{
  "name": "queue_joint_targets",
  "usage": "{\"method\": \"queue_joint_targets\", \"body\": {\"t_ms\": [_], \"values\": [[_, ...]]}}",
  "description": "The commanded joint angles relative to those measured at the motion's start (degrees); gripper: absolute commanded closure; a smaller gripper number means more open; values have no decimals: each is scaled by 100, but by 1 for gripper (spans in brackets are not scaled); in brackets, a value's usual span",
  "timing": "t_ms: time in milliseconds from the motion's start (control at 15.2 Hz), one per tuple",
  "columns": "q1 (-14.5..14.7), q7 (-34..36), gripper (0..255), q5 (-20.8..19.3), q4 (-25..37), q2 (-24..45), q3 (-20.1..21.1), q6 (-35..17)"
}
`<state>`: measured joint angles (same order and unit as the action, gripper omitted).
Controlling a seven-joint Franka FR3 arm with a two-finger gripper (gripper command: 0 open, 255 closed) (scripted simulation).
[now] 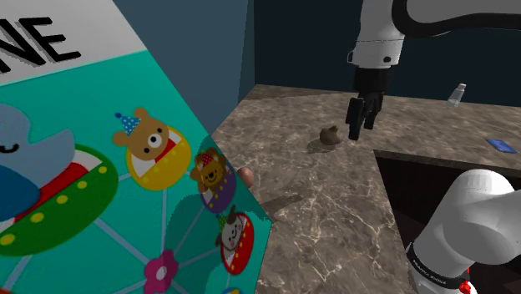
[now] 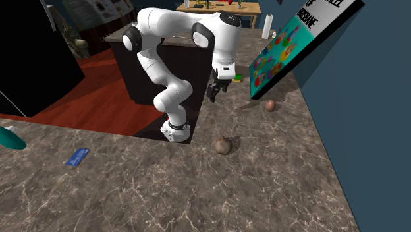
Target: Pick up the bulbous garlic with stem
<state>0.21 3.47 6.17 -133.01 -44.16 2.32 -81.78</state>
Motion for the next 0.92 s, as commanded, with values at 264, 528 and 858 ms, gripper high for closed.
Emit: {"method": "queue_joint_targets", "body": {"t_ms": [264, 528, 858], "values": [[-188, -322, 0, 56, 593, 1102, -573, 127], [-346, -669, 0, 207, 1265, 2245, -1100, 350], [-578, -1136, 0, 527, 2210, 3742, -1664, 774]]}}
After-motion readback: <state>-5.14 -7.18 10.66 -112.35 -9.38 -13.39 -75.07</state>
